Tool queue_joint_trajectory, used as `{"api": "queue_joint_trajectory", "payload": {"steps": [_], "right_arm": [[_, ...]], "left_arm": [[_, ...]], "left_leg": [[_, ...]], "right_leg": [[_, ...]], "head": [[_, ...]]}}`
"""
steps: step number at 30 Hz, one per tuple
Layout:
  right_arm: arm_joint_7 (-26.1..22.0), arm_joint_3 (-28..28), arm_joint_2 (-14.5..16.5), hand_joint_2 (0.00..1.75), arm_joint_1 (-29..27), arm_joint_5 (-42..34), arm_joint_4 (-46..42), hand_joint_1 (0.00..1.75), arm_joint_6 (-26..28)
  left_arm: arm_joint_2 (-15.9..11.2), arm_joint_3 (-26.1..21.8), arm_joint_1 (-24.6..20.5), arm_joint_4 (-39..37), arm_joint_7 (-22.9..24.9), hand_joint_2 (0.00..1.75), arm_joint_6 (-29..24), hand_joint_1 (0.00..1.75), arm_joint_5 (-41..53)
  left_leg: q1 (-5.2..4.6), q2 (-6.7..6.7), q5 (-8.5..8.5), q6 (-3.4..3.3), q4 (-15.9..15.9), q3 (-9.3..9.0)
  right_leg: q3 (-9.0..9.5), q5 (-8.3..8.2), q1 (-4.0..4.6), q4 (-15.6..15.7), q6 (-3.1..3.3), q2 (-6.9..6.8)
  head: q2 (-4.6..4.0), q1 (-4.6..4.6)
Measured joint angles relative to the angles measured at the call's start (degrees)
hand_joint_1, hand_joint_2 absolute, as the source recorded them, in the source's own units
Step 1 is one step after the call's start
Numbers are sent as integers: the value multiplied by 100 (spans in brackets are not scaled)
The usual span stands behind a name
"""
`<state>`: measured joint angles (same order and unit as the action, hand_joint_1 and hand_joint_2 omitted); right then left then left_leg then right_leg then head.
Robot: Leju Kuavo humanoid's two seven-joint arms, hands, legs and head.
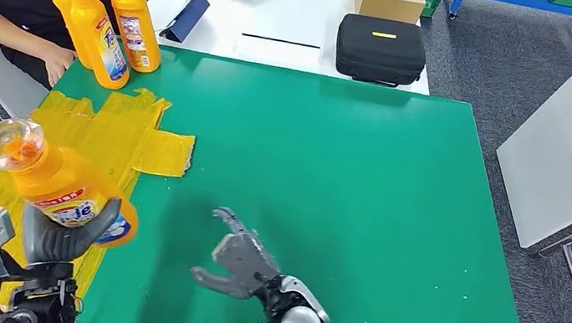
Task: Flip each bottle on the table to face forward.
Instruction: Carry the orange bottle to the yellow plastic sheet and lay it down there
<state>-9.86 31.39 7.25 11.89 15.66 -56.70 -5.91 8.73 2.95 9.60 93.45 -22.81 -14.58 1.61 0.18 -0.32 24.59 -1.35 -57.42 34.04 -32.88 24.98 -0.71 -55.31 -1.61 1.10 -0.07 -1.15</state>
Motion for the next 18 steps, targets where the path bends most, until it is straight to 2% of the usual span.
{"api": "queue_joint_trajectory", "payload": {"steps": [2, 4, 6, 8, 11, 18], "right_arm": [[33, -185, -61, 0, -163, -4, -255, 0, -18], [45, -332, -102, 0, -308, -6, -484, 0, -43], [47, -438, -131, 0, -412, -18, -678, 0, -79], [48, -518, -148, 0, -483, -44, -851, 0, -117], [47, -604, -167, 0, -569, -84, -1068, 0, -173], [10, -733, -222, 0, -759, -196, -1401, 0, -272]], "left_arm": [[13, -75, 61, 88, -14, 175, -513, 175, 810], [24, -122, 109, 154, 70, 175, -1266, 175, 2077], [38, -157, 145, 184, 322, 175, -1981, 175, 3598], [62, -219, 174, 185, 629, 175, -2373, 175, 4916], [101, -319, 229, 131, 949, 175, -2466, 175, 5920], [99, -317, 320, -204, 1433, 175, -2467, 175, 6454]], "left_leg": [[0, 0, 0, 0, 0, 1], [-1, 0, 1, -1, 0, 2], [-1, -1, 1, -1, 0, 2], [0, -1, 1, -1, 1, 2], [0, 1, 1, -1, 1, 0], [0, 0, 0, -1, 1, 0]], "right_leg": [[-1, 0, 0, 0, 0, 0], [-1, 0, 0, 0, 0, 0], [-1, 0, 0, 1, 0, 0], [-1, 0, 0, 1, 0, -1], [-1, 0, 0, 1, 0, 0], [0, 0, 0, 1, 0, -1]], "head": [[0, 0], [0, -1], [0, -1], [0, 0], [0, -1], [0, -1]]}}
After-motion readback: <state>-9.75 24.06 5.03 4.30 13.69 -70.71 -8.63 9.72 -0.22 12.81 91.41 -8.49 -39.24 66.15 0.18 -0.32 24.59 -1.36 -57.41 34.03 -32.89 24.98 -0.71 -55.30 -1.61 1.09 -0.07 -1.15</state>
